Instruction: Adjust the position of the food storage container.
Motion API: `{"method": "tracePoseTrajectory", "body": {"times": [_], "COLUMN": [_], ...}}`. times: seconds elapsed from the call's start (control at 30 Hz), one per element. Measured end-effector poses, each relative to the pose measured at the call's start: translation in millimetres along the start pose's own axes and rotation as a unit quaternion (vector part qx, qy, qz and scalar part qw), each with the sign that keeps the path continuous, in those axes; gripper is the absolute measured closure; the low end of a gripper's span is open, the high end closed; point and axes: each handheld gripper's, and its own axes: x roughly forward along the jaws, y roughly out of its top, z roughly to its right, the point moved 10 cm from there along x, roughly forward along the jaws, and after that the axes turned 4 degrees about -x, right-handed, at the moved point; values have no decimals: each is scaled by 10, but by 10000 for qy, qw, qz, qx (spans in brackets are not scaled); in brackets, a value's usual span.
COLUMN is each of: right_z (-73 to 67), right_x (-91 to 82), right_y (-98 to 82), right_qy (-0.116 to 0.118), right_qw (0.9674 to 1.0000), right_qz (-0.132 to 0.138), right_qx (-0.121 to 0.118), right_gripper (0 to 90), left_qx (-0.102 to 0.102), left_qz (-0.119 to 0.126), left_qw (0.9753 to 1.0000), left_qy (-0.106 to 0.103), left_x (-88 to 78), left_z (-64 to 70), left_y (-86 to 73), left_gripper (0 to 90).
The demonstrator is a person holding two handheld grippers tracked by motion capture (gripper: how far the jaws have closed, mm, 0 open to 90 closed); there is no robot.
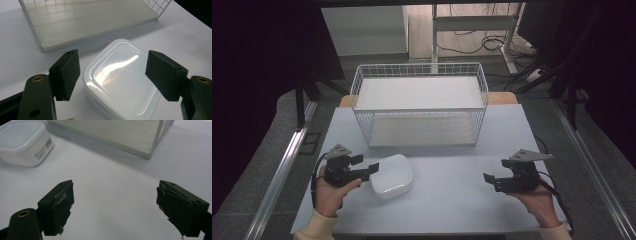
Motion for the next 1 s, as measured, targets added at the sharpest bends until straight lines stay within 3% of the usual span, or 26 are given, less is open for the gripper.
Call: {"method": "tracePoseTrajectory", "body": {"times": [0.67, 1.0], "right_z": [-58, -37], "right_x": [-25, -47], "right_y": [58, 69], "right_qy": [58, 17], "right_qw": [9999, 9999], "right_qz": [76, 105], "right_qx": [-130, -39], "right_gripper": [143, 145], "left_qx": [9, 79], "left_qz": [-10, 12], "left_qw": [10000, 10000], "left_qy": [-6, -1], "left_x": [1, -37], "left_z": [-14, -29], "left_y": [18, 97], "left_gripper": [275, 274]}}
